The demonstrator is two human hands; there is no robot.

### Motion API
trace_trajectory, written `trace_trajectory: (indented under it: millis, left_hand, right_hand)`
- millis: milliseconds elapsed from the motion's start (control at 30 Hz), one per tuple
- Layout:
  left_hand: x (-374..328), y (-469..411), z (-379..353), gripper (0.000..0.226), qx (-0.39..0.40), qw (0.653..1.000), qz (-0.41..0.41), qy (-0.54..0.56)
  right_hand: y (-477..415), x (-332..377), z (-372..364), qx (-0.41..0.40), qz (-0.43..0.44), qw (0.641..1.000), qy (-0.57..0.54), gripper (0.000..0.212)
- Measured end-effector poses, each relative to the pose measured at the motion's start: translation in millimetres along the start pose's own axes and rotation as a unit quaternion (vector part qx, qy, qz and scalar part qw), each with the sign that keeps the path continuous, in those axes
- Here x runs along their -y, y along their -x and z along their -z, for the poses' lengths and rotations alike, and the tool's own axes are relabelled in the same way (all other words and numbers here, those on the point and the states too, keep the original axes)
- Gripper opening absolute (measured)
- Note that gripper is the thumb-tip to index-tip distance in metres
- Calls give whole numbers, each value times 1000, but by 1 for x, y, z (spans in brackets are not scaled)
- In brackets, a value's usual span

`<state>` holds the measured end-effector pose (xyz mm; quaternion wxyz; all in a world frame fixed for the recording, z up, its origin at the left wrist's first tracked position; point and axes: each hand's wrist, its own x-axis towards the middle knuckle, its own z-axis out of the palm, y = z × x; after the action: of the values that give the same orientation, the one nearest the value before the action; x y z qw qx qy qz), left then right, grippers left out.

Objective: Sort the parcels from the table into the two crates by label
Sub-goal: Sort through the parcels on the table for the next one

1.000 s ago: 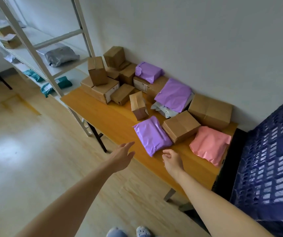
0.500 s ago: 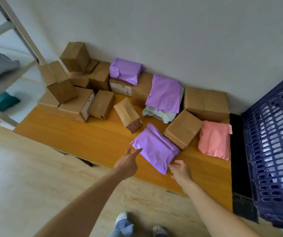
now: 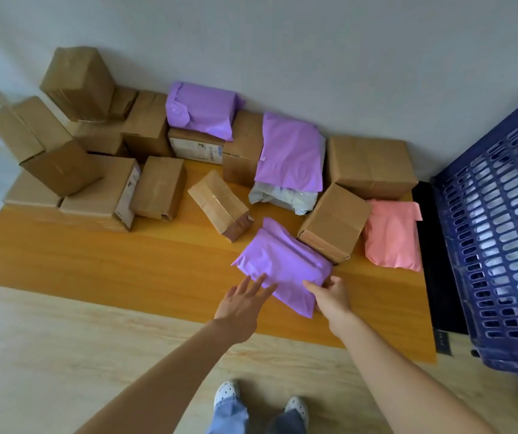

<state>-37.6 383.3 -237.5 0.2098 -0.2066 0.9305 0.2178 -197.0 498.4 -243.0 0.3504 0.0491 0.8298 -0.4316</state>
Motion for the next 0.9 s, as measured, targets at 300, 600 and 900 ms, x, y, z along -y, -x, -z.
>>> trace_trajectory:
  millis: [300, 600, 900]
  left_hand:
    - [3, 9, -14, 88, 5, 999, 17, 35]
    - [19, -10, 3, 89, -133, 984, 116, 4]
    - [35, -24, 2, 77, -139, 982, 107, 69]
  right_hand:
    - [2, 9, -6, 61, -84, 986, -129, 21]
    - [-1, 14, -12, 34, -45, 995, -82, 17]
    - [-2, 14, -21, 1, -38, 996, -78, 13]
